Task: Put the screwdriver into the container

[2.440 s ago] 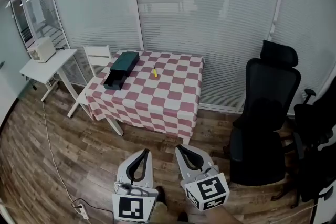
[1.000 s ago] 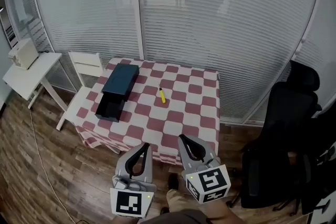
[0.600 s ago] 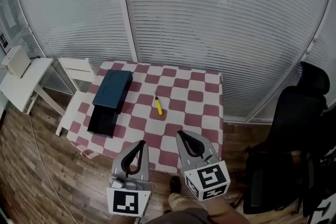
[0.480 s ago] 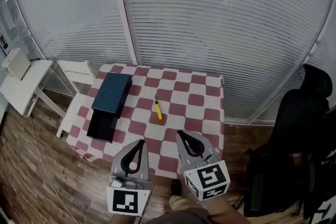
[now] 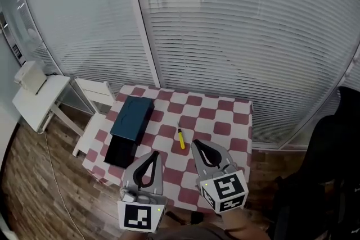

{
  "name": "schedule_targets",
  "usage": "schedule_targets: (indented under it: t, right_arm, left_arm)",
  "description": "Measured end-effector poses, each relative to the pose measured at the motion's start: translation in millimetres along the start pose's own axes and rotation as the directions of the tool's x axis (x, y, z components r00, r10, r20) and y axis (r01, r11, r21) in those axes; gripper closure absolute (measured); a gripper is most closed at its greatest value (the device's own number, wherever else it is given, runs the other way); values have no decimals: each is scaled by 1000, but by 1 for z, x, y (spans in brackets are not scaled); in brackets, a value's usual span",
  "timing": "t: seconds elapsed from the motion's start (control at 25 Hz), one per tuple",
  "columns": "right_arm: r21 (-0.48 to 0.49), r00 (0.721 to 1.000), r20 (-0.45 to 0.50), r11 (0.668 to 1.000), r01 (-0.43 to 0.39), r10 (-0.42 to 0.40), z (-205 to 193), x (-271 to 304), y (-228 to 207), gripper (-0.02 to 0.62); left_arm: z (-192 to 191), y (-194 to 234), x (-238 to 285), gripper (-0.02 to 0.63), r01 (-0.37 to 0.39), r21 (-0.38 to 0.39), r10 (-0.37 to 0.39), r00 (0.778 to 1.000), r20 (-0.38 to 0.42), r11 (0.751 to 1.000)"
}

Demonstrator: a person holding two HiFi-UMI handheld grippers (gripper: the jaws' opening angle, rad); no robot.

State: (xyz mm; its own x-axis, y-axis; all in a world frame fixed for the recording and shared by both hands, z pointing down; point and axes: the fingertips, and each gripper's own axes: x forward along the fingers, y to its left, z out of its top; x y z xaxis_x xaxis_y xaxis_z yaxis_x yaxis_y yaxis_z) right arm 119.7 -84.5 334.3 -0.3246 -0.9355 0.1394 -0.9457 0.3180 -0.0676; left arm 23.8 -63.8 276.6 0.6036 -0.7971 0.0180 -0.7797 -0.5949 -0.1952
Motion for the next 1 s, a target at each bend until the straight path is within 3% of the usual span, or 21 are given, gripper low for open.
schedule_targets:
  t: [0.24,0.56,1.0]
  right_arm:
    - [-4,1000,-21,1000,-2,1,-2,30,-3,571]
    - [5,995,-89,999,34,-33,-22,76,-12,571]
    - [32,966,-247,995,92,-81,-81,120,-19,560]
  left_arm:
    - [-11,27,17,606,-18,-28,17,1000,-8,999]
    - [-31,52,54,606,32,-66,-33,999,-15,997]
    - [-74,80,92,606,91,-137,-104,991,-88,986]
